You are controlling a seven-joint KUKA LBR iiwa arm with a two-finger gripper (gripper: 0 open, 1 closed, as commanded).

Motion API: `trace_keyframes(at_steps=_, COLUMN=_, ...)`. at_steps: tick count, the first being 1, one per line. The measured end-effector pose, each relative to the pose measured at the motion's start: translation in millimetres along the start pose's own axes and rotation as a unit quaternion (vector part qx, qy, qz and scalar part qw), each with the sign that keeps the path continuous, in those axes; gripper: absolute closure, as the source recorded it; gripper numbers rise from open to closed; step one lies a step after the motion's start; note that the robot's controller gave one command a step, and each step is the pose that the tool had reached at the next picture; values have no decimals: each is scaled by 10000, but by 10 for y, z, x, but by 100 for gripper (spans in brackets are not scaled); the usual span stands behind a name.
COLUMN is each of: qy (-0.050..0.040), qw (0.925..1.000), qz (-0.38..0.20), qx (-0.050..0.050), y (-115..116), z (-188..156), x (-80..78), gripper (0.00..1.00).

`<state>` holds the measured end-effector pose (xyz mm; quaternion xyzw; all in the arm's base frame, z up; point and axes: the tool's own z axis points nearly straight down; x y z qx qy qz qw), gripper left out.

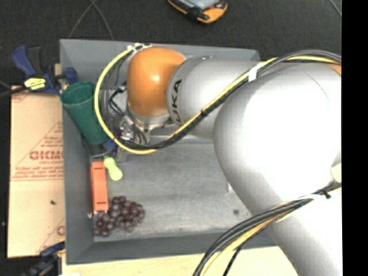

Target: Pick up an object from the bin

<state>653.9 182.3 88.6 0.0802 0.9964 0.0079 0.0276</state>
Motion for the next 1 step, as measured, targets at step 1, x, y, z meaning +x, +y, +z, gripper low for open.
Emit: trace_keyframes(at_steps=1, qy=39, qw=10000, qz=4, qx=14, y=-2, z=-417, x=-5, gripper=100)
